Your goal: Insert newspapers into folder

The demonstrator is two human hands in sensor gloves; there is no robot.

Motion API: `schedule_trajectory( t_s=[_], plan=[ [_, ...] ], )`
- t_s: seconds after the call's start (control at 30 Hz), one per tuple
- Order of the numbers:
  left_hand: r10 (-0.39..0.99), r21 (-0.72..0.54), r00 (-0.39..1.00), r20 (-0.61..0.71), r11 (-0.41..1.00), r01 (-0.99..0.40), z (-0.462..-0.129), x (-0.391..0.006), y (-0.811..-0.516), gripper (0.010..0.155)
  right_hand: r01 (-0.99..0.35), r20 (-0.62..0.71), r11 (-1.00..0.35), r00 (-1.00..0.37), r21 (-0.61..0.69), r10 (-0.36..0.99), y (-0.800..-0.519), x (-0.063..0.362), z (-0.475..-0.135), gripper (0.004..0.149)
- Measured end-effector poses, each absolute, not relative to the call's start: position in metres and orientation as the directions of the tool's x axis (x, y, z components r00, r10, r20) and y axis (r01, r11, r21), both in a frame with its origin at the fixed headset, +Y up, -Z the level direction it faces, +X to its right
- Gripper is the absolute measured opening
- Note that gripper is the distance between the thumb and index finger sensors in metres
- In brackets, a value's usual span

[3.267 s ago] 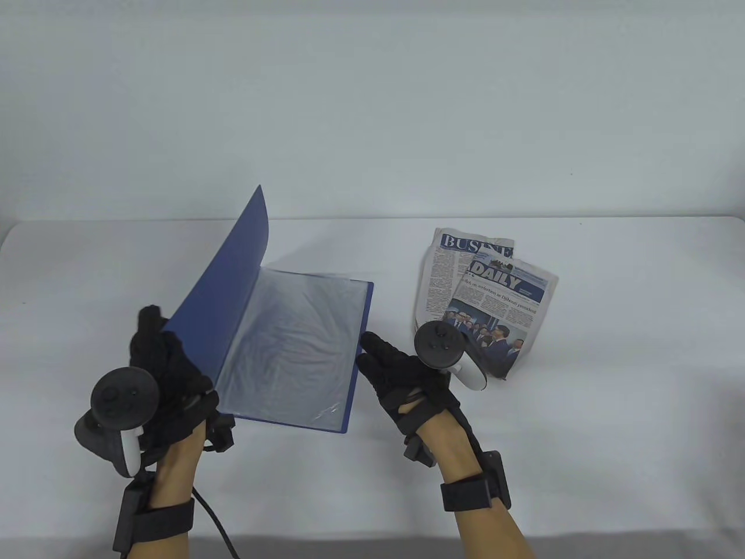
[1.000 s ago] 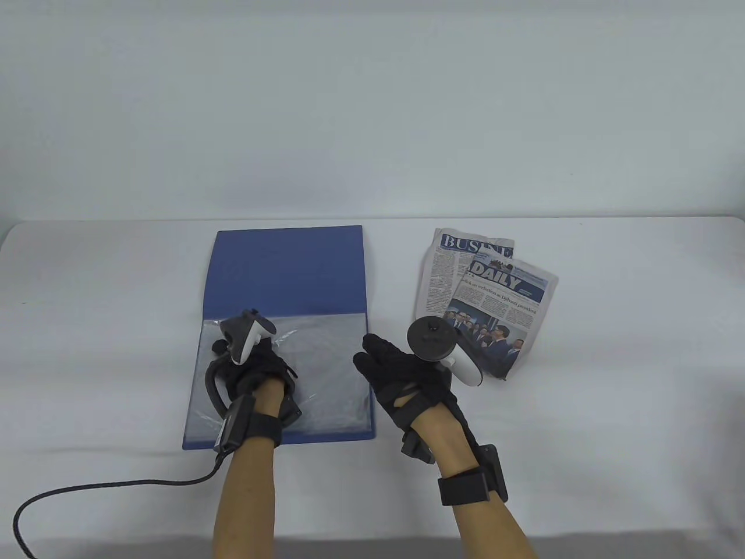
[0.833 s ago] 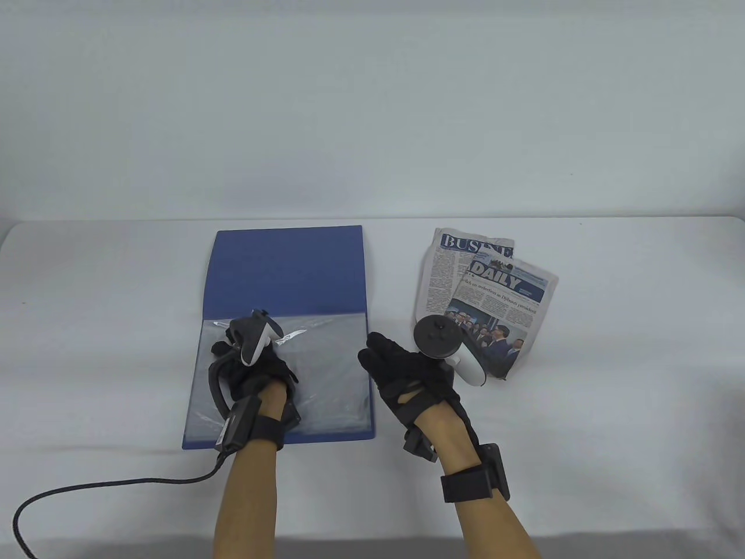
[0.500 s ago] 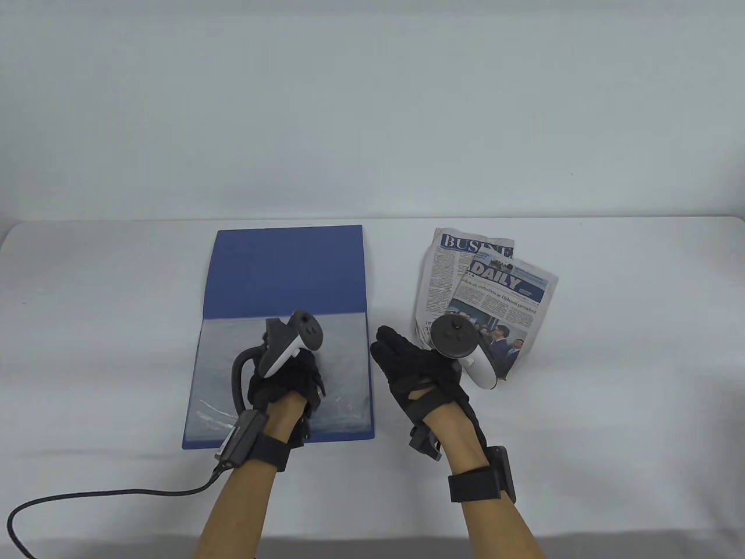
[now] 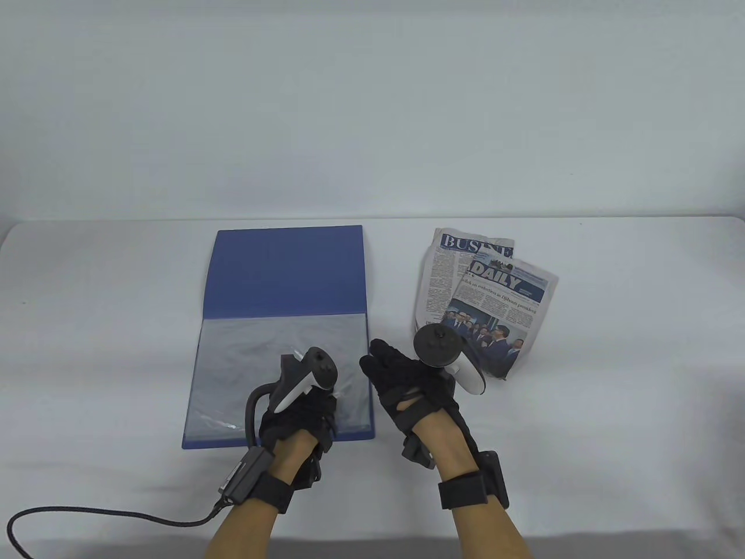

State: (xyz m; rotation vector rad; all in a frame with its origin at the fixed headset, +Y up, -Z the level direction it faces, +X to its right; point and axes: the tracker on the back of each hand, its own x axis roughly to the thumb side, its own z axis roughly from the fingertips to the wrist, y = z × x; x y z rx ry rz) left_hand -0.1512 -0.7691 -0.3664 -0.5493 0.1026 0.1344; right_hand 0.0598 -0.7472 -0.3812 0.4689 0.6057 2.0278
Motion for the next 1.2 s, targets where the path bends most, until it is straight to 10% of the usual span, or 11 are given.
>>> schedule_trajectory(
  t_s=[0.37, 0.47, 0.6, 1.2],
  plan=[
    [0.610, -0.413, 0.764, -0.209, 0.653, -0.635, -0.363, -0.199, -0.755, 0.044, -0.776, -0.032, -0.438, -0.505, 0.454, 0.862, -0.753, 0.060, -0.378, 0.054],
    [0.524, -0.651, 0.841, -0.137, 0.592, -0.475, -0.365, -0.186, -0.772, 0.070, -0.796, -0.057, -0.404, -0.477, 0.450, 0.877, -0.759, 0.057, -0.378, 0.054],
    [0.159, -0.612, 0.986, -0.044, 0.776, -0.153, -0.366, -0.168, -0.771, 0.058, -0.780, -0.048, -0.403, -0.482, 0.479, 0.875, -0.763, 0.053, -0.379, 0.057],
    [0.531, -0.504, 0.834, -0.152, 0.684, -0.528, -0.364, -0.199, -0.754, 0.041, -0.775, -0.010, -0.431, -0.491, 0.462, 0.871, -0.767, 0.031, -0.386, 0.076]
  ],
)
